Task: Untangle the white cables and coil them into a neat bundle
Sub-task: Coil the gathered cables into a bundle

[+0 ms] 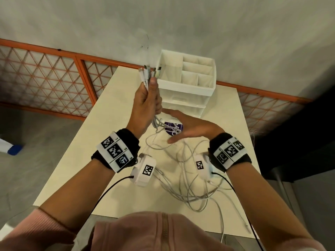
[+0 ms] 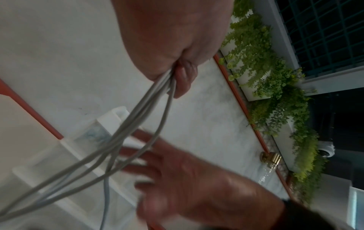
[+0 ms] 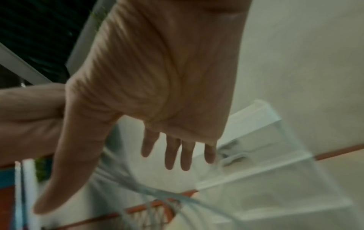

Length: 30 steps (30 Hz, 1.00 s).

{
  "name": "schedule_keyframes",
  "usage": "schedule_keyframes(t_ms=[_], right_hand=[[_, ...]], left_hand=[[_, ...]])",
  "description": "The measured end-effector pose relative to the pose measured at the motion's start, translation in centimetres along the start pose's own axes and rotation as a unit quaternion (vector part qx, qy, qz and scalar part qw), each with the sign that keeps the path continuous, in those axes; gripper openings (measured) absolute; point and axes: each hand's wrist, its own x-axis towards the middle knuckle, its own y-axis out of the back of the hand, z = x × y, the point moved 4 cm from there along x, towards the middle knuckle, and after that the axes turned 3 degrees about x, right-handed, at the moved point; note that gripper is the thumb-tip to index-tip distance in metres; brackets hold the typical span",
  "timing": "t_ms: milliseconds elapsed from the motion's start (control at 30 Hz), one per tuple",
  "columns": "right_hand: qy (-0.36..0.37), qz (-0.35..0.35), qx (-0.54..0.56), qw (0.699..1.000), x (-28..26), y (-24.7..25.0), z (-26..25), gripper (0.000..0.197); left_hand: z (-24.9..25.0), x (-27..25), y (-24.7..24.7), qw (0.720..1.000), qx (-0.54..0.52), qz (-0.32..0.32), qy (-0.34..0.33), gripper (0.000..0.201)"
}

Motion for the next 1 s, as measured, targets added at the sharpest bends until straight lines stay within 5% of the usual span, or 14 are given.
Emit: schedule_keyframes(t_ms=[133,200,333,500,600,700,867,1000], right_hand=[[0.007,-0.008,0.036,0.999,1.3,-1.5,-3.3,0.005],[0.002,-0.029,0.016,0.999,2.4,-2.6,-2.1,0.025],[-0.055,0.034,-0.017,0.998,2.7,-2.6,3.9,0.046],[-0.080,0.094,0.011,0.992,1.4,-1.0,6.4,0.029],[-0.048,0.117,0.018,0.992,1.1,0.0,4.1,0.023],[-0.005,0.140,-0.030,0.990,1.1,1.5,0.9,0.025],[0.018,0.176,-0.005,0.984,0.8,2.8,-1.1,0.016],[0.002,0.125,0.064,0.990,1.1,2.3,1.2,0.026]], left_hand=[[0.5,-0.4,-1.2,1.000,0.003,-0.026,0.004,0.038],[1.2,-0.3,-0.9,1.000,-0.002,-0.023,-0.007,0.038],[2.7,0.3,1.4,0.999,0.000,0.013,-0.030,0.040],[0.9,-0.3,3.2,0.994,0.109,0.014,-0.013,0.038],[-1.4,-0.8,3.4,0.945,0.316,-0.084,0.010,0.030],[-3.5,-1.7,2.8,0.916,0.364,-0.148,0.073,0.034],[-4.0,-1.6,2.3,0.924,0.351,-0.144,0.053,0.036],[-1.8,-0.7,2.9,0.949,0.310,-0.037,-0.035,0.044]])
